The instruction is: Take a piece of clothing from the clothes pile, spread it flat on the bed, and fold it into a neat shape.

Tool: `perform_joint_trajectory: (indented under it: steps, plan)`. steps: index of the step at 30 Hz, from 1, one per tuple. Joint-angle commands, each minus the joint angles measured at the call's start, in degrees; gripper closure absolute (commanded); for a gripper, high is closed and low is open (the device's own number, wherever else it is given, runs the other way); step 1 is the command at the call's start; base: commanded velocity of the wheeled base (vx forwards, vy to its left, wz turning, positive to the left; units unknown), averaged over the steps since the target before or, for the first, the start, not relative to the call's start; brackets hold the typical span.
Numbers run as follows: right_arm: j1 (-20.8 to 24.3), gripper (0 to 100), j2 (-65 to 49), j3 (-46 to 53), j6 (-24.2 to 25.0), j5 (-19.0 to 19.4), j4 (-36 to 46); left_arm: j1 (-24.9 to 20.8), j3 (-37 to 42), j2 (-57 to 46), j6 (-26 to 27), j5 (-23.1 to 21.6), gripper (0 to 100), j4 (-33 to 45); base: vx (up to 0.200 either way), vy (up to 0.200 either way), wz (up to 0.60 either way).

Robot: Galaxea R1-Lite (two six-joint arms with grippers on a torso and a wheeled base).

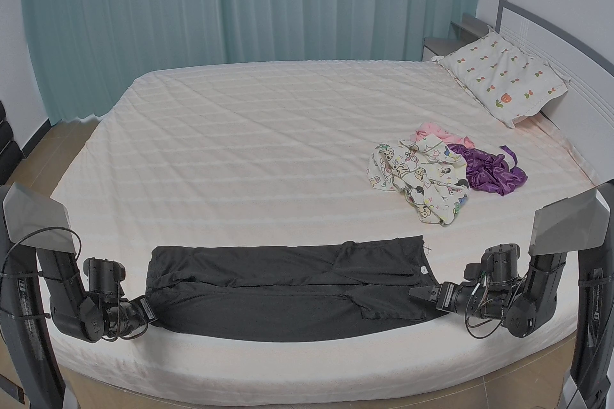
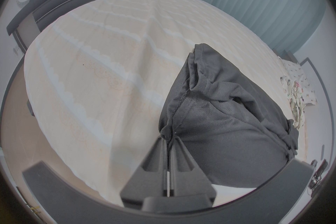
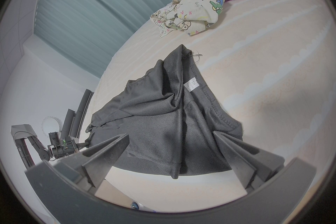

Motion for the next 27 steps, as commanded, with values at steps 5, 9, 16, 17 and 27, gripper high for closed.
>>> perform_joint_trajectory:
  steps: [5,9,16,17,27]
  plan:
    - [0.0,0,0.1,0.0,0.0,0.0,0.0,0.1,1.7,0.0,2.6,0.0,100,0.9,0.000,0.000,0.00]
    - [0.0,0,0.1,0.0,0.0,0.0,0.0,0.3,1.4,0.3,2.6,0.0,0,0.9,0.000,0.000,0.00]
    - [0.0,0,0.1,0.0,0.0,0.1,0.0,3.0,1.1,-6.3,2.2,-1.5,0,2.5,0.000,0.000,0.00]
    - [0.0,0,0.1,-0.1,0.0,0.0,0.0,3.4,0.7,-7.5,1.9,-2.2,0,3.6,0.000,0.000,0.00]
    - [0.1,0,0.2,-0.1,0.0,0.1,0.0,4.5,-18.8,-15.9,-8.8,-14.5,0,26.3,0.000,0.000,0.00]
